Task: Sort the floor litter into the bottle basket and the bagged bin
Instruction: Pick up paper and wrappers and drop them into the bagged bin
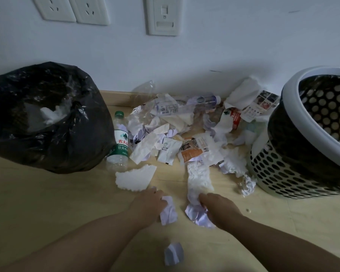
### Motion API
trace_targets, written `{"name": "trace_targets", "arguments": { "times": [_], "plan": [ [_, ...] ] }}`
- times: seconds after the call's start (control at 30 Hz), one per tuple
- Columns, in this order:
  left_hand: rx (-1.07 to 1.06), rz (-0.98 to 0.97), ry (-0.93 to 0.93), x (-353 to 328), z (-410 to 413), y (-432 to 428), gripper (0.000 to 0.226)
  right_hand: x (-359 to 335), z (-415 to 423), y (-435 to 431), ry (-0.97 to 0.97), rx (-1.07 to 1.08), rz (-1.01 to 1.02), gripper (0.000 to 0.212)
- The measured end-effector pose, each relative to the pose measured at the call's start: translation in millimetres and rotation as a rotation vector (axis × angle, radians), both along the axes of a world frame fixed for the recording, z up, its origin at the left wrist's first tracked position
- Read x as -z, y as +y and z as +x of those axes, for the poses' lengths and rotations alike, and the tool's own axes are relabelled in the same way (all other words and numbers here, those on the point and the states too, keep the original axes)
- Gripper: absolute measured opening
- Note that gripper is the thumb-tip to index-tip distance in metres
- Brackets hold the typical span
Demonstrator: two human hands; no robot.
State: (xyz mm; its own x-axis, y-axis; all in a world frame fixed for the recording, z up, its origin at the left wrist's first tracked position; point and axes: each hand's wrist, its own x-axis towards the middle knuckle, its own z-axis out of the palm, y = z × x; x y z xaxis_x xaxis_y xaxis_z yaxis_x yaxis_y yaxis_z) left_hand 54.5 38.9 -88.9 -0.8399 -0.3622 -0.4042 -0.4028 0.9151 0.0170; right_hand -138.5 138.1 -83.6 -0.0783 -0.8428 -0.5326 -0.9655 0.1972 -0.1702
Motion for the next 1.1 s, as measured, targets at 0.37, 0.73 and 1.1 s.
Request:
{"name": "trace_targets", "arguments": {
  "times": [0.37, 0.73, 1.1],
  "plan": [
    [-0.147, 0.034, 0.042, -7, -6, 4, 0.069, -13, 3, 13, 0.007, -0.121, -0.144, 0.060],
    [-0.130, 0.221, -0.048, 8, -3, 2, 0.028, -12, 23, 0, -0.036, -0.178, -0.218, 0.030],
    [-0.257, 0.223, 0.109, -10, 0, 14, 0.018, -15, 9, 6, 0.016, 0.083, -0.108, 0.032]
  ]
}}
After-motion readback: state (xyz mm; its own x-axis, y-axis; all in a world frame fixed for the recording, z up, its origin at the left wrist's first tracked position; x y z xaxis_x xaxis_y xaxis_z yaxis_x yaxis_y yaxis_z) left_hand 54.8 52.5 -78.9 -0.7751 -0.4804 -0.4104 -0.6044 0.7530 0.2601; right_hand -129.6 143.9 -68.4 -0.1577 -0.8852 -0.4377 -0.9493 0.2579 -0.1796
